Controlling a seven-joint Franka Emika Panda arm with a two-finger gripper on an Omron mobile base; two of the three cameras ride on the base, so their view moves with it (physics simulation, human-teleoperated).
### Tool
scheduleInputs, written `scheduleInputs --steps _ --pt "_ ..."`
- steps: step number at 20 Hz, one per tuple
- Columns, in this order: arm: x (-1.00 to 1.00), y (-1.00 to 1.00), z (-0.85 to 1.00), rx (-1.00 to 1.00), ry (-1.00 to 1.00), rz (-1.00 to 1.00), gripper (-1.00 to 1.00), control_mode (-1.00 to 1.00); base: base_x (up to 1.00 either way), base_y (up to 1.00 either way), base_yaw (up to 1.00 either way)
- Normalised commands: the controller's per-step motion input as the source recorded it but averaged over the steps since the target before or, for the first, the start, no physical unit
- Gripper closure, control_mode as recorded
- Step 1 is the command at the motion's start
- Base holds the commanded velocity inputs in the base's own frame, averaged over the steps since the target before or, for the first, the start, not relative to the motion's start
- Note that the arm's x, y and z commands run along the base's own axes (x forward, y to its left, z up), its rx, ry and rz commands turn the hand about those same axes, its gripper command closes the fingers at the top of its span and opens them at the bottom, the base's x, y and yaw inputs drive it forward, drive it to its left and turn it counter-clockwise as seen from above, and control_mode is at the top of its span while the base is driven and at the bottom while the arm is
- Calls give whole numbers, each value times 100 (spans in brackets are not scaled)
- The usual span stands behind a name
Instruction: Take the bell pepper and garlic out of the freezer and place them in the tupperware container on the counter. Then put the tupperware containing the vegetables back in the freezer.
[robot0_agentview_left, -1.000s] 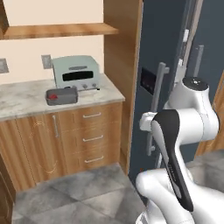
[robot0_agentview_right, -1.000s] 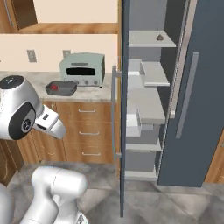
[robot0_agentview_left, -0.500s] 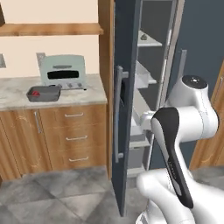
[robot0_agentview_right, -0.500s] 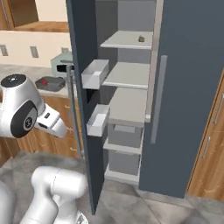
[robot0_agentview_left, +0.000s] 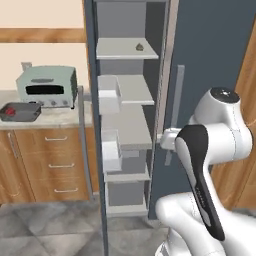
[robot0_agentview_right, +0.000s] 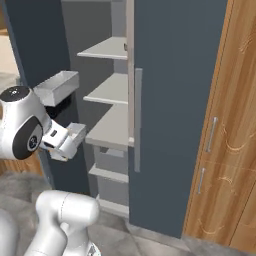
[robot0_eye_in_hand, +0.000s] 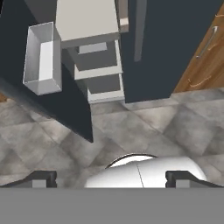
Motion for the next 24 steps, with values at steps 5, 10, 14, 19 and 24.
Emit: scheduleInputs --steps 5,10,14,19,24 --pt "0 0 0 0 0 0 -100 100 88 -37 -1" --pt "0 0 0 0 0 0 -100 100 71 -4 -9" --pt "0 0 0 0 0 0 -100 100 60 0 -14" --pt "0 0 0 0 0 0 -100 100 41 6 -15" --pt "0 0 0 0 0 0 -100 100 34 11 -17"
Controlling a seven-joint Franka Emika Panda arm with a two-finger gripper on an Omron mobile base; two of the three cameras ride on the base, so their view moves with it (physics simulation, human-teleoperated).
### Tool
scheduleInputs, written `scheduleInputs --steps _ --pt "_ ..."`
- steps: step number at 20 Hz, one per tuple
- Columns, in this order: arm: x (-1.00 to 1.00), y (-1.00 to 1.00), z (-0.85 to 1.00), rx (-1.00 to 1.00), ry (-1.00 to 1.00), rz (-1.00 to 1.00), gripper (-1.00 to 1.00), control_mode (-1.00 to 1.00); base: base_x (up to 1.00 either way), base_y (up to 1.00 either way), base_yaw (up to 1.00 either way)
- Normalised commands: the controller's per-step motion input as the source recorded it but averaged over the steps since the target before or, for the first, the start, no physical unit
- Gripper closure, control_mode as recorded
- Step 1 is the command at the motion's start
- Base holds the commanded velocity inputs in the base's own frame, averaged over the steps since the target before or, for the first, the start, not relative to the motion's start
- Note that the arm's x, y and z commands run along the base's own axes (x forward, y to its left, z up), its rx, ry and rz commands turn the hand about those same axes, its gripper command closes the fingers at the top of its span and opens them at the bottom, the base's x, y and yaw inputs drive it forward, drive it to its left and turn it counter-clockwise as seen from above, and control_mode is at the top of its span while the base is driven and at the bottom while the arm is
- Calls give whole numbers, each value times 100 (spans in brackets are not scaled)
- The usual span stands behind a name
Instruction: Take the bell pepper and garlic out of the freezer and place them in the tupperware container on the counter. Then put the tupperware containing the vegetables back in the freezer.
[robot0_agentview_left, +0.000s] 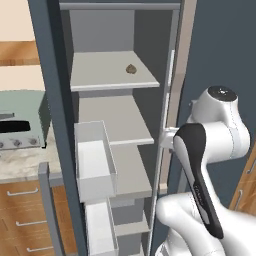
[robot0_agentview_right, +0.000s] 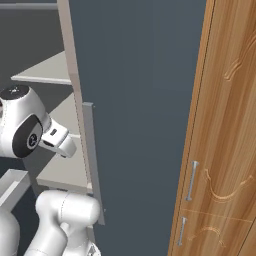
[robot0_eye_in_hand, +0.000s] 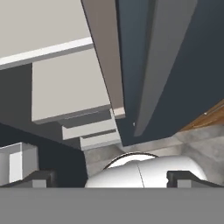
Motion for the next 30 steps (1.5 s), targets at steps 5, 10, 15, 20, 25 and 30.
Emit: scheduleInputs --steps 5,10,15,20,25,30 --pt "7 34 33 12 -1 -7 -100 -100 0 0 0" --pt "6 26 71 13 -12 0 -100 -100 0 0 0" --pt "27 36 78 4 -25 2 -100 -100 0 0 0" --pt "63 14 46 -11 -23 0 -100 -100 0 0 0" --pt "62 21 35 -20 -16 0 -100 -100 0 0 0" --pt "75 11 37 -15 -5 0 -100 -100 0 0 0"
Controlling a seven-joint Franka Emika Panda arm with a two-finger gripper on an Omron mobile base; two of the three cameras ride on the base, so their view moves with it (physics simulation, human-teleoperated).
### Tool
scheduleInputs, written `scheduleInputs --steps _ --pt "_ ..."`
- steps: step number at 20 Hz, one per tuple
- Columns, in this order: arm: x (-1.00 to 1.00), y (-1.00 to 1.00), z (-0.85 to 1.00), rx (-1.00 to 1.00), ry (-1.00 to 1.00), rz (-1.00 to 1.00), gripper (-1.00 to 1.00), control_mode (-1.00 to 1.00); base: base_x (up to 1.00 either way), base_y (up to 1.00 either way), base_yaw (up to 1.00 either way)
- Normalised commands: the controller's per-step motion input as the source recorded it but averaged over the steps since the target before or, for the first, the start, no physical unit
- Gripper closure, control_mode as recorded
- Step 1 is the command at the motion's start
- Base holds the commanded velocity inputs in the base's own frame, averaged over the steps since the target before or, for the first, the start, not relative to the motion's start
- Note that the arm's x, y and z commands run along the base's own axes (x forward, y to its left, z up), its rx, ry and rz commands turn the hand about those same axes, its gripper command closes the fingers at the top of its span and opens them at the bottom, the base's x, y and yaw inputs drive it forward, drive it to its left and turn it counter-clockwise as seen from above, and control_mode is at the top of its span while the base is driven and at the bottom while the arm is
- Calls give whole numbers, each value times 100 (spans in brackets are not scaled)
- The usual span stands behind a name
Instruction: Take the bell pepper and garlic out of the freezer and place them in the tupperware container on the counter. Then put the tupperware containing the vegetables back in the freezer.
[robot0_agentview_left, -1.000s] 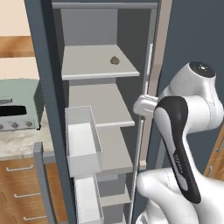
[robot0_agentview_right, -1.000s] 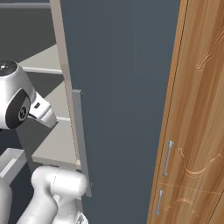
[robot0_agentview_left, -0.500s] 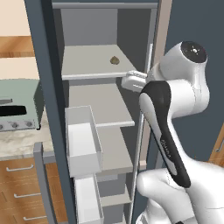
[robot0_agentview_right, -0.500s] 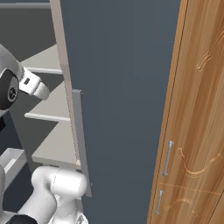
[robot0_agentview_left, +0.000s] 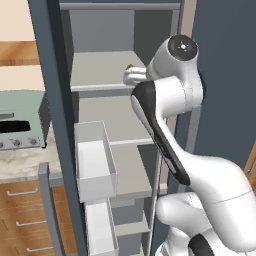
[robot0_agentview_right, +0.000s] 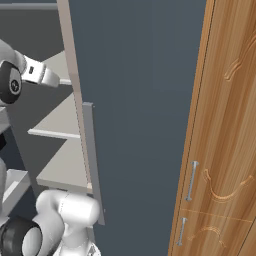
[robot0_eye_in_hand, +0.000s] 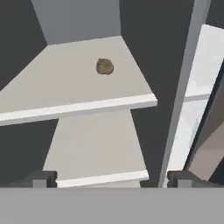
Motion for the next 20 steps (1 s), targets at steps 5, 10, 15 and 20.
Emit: scheduleInputs --steps 5,10,15,20 --pt "83 7 17 -11 0 0 -100 -100 0 0 0" --pt "70 14 0 -15 0 0 -100 -100 0 0 0" --pt "65 1 -7 -18 0 0 -100 -100 0 0 0" --pt "54 0 -14 -12 0 0 -100 -100 0 0 0"
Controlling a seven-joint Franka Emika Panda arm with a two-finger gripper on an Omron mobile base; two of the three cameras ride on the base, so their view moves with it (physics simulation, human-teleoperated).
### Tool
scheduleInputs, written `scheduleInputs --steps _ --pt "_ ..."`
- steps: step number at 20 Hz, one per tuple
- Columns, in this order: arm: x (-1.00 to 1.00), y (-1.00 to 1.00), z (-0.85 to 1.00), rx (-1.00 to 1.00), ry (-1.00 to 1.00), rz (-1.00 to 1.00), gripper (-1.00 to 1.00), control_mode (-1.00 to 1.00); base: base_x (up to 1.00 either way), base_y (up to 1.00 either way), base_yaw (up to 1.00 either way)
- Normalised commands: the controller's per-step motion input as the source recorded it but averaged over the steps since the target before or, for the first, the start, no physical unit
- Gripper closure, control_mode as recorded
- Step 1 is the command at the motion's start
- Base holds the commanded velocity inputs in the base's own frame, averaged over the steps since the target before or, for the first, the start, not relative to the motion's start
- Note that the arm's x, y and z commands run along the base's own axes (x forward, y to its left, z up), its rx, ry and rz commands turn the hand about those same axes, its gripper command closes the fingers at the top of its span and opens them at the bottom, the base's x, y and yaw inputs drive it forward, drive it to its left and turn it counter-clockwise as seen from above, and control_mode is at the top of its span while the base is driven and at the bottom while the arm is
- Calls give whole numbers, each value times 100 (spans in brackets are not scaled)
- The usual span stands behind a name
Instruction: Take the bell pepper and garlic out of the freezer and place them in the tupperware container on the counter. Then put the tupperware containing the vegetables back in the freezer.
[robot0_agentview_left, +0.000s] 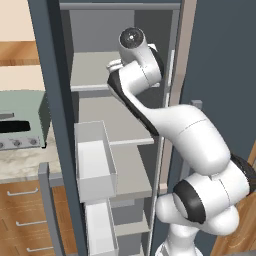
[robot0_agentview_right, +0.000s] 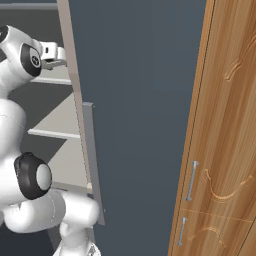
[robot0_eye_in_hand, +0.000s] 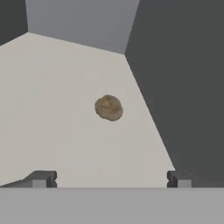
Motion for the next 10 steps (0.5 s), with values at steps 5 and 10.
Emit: scheduleInputs --steps 5,10 --pt "54 0 -14 -2 0 0 -100 -100 0 0 0" --pt "40 0 -10 0 0 0 -100 -100 0 0 0"
